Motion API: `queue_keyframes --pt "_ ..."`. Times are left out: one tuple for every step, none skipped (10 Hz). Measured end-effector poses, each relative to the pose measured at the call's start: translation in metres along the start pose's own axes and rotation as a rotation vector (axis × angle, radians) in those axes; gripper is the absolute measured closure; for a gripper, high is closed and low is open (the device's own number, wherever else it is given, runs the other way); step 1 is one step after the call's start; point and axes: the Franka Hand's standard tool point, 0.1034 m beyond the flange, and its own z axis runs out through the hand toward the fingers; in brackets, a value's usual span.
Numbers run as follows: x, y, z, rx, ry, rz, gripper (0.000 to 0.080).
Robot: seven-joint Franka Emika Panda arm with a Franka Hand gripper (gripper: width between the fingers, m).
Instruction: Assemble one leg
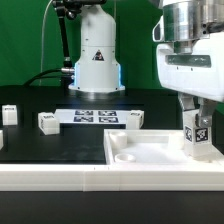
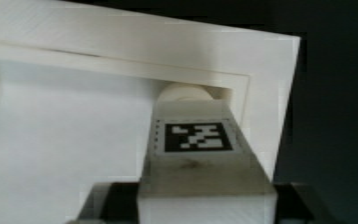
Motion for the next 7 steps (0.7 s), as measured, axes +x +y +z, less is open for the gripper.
queue_keyframes --pt "0.0006 0.0001 0.0000 -0.001 -0.005 0.017 0.0509" --pt "0.0005 0.0002 0.0001 0.000 -0.012 0.063 0.0509" --pt "-0.0001 0.0002 0.0001 0.000 -0.015 0.092 0.0509" --pt "-0.0002 0.0003 0.0003 0.000 -0.015 0.056 0.0509" --pt "0.0008 -0.0001 -0.0002 0.001 -0.016 0.000 0.0336" --pt "0.0023 -0.0018 -0.0013 0.011 -0.017 -0.040 0.0184" --pt "-0.0014 -0.0023 -0.0008 0.021 -0.014 -0.057 0.0184"
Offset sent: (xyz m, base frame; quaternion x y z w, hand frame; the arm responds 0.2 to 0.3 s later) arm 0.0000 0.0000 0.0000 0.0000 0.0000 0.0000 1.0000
